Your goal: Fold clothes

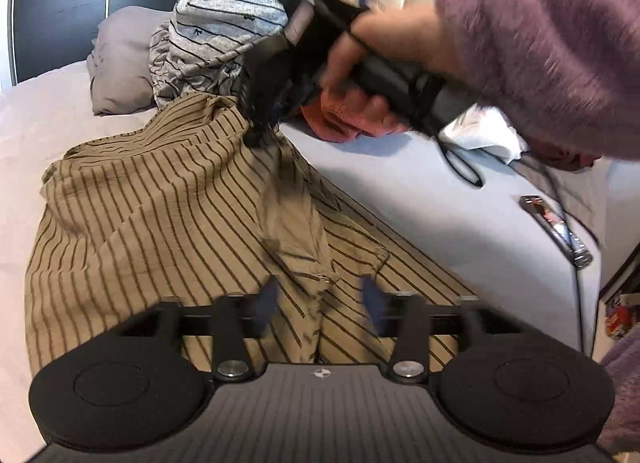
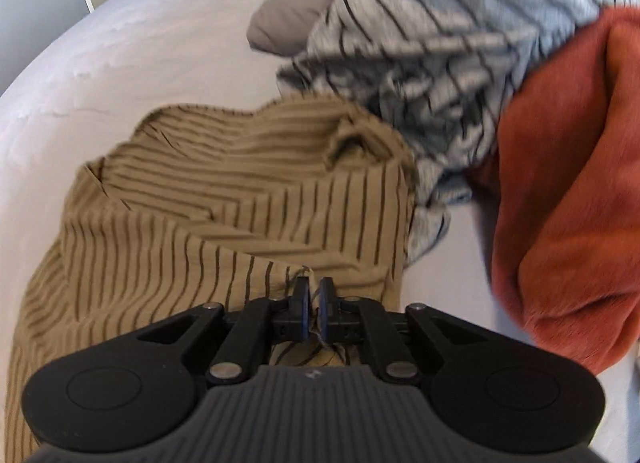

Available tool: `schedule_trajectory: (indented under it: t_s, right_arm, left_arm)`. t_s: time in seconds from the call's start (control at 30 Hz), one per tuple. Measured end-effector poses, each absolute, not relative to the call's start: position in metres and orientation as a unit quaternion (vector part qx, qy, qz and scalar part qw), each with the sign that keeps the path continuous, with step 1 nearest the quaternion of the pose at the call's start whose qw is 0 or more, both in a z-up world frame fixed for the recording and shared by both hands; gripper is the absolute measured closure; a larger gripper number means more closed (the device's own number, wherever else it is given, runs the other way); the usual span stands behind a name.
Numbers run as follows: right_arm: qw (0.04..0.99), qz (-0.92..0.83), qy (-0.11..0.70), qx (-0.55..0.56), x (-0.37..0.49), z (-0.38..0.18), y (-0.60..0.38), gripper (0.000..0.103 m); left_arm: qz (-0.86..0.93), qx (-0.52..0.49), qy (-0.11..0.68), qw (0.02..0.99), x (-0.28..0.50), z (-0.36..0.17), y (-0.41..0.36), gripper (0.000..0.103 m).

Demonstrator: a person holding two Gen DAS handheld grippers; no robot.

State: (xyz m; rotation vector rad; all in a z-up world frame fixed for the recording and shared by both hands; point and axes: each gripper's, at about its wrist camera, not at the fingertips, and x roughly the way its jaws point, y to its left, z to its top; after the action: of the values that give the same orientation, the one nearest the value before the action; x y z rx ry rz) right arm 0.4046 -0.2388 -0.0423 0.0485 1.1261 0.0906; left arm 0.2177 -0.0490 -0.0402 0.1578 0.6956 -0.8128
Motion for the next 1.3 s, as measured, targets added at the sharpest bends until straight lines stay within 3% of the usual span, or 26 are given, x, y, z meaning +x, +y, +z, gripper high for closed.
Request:
schedule_trajectory:
  t_s: [0.1,0.2,0.57,0.77,0.87,0.9,0.97,1.0,1.1,1.3]
  right_arm:
    - [0.851,0.048,0.523,0.011,0.401,-0.041,-0.236,0.087]
    - [0.865,0.074,0.496,0.002,0.403,-0.025,-0.225,0.070]
    - [0.865,0.210,0.456,-0.029,0.450,0.011,-0.098,0.070]
    - [0.851,0.233,0.467,-0.052,0.484,-0.001,-0.044,0.071]
    - [0.844,0.221,0.483,-0.076,0.497,-0.018,-0.029,0.074]
    - [0.842,0.216,0.487,-0.082,0.500,-0.024,-0.026,0.076]
    - [0.837,0.210,0.498,-0.088,0.506,-0.037,-0.022,0.090]
    - [0.836,0.207,0.501,-0.087,0.509,-0.042,-0.021,0.097]
    - [0.852,0.196,0.480,-0.075,0.513,-0.042,-0.019,0.100]
    - [0.868,0.171,0.464,-0.056,0.533,-0.047,-0.015,0.101]
  left_arm:
    - [-0.382,0.078,0.320,0.863,0.209,-0.028,-0.023,0.051]
    - [-0.355,0.069,0.323,0.875,0.212,-0.021,0.003,0.051]
    - [-0.227,0.072,0.419,0.876,0.218,-0.033,0.080,0.051]
    - [-0.256,0.043,0.468,0.845,0.208,-0.067,0.091,0.056]
    - [-0.266,0.053,0.454,0.849,0.206,-0.070,0.090,0.057]
    - [-0.269,0.049,0.452,0.849,0.206,-0.070,0.091,0.059]
    - [-0.281,0.043,0.448,0.848,0.207,-0.072,0.093,0.078]
    - [-0.285,0.043,0.446,0.848,0.207,-0.073,0.095,0.082]
    - [-0.288,0.040,0.446,0.847,0.210,-0.074,0.097,0.100]
    - [-0.285,0.031,0.454,0.844,0.208,-0.074,0.104,0.103]
